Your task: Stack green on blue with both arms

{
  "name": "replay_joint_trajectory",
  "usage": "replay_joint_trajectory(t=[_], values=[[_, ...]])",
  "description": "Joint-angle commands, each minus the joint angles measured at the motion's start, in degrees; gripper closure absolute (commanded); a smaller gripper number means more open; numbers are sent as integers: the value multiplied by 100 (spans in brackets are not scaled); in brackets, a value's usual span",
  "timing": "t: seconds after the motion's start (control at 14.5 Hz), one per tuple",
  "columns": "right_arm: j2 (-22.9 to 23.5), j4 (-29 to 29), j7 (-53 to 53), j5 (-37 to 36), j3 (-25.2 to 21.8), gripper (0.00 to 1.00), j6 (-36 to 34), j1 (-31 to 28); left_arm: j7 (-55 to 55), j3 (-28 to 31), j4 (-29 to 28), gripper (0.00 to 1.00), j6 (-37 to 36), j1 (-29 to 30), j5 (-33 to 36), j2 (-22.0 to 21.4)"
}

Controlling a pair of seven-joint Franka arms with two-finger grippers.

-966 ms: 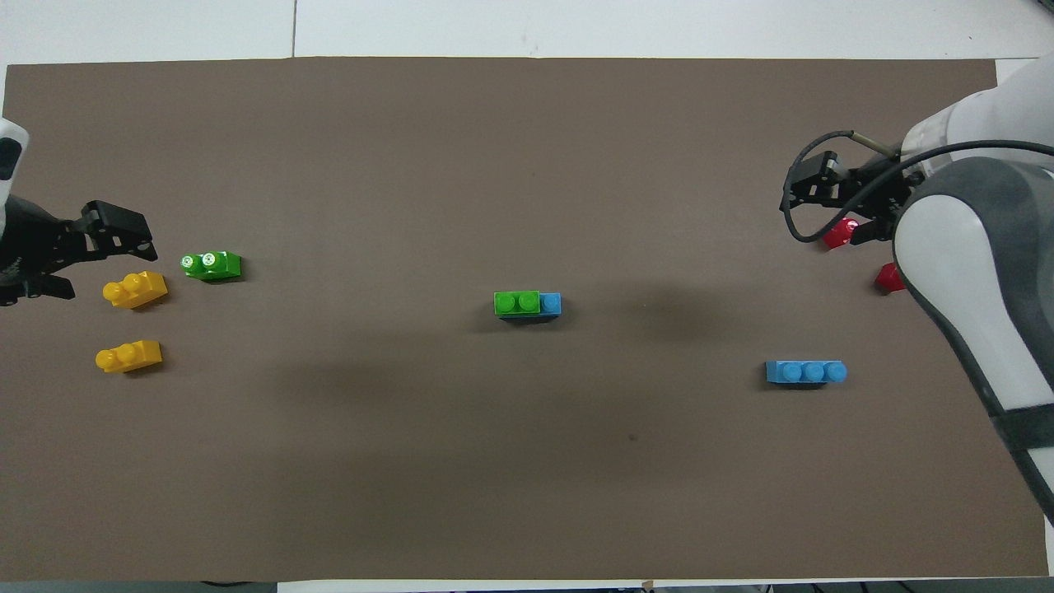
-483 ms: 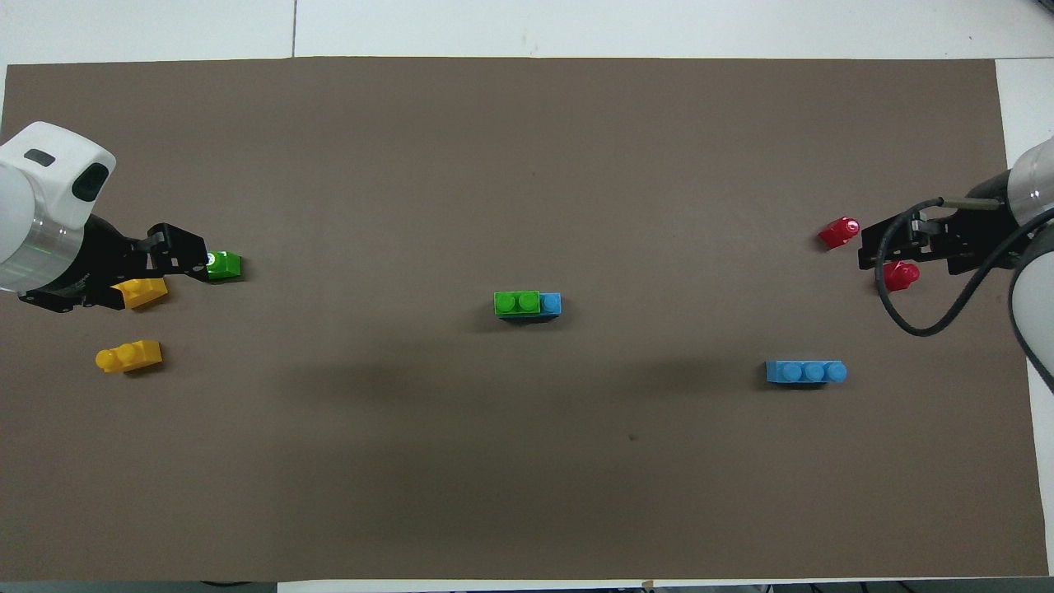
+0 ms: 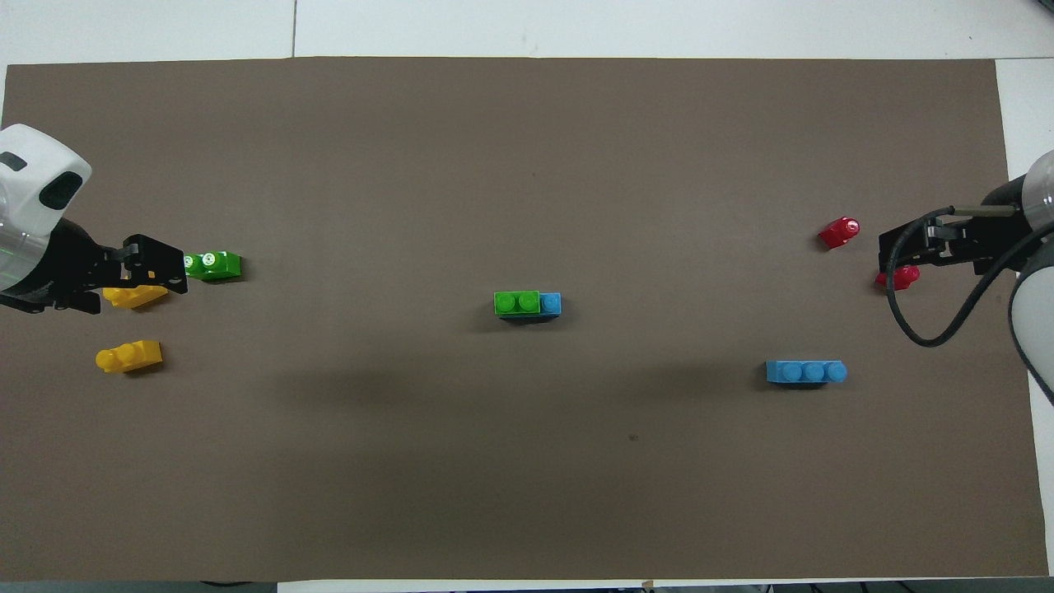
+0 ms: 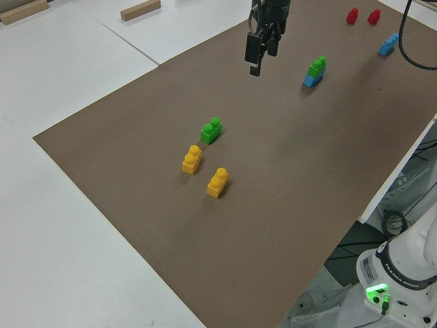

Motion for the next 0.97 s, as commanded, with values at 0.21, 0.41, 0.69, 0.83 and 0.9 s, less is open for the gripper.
replay_joint_trajectory(t=[0.21,0.41,0.69,0.83,0.9], values=[[-72,-81,-98,-55,30,1,8,-76,227,70,189,0,-282,10,-19,86],[-81,-73,-72,-19,30,2,-1,-190,209,35,189,0,-378,36,-10,-1],[-81,-72,-28,146,30,2,-27,-208,357,-27,172,0,-265,133,-1,-11],[-81,-72,-28,209,30,2,-19,-234,875,-10,58,0,-186,64,7,-11],[-81,-72,-19,209,30,2,-10,-234,894,-9,127,0,-177,63,-1,24]])
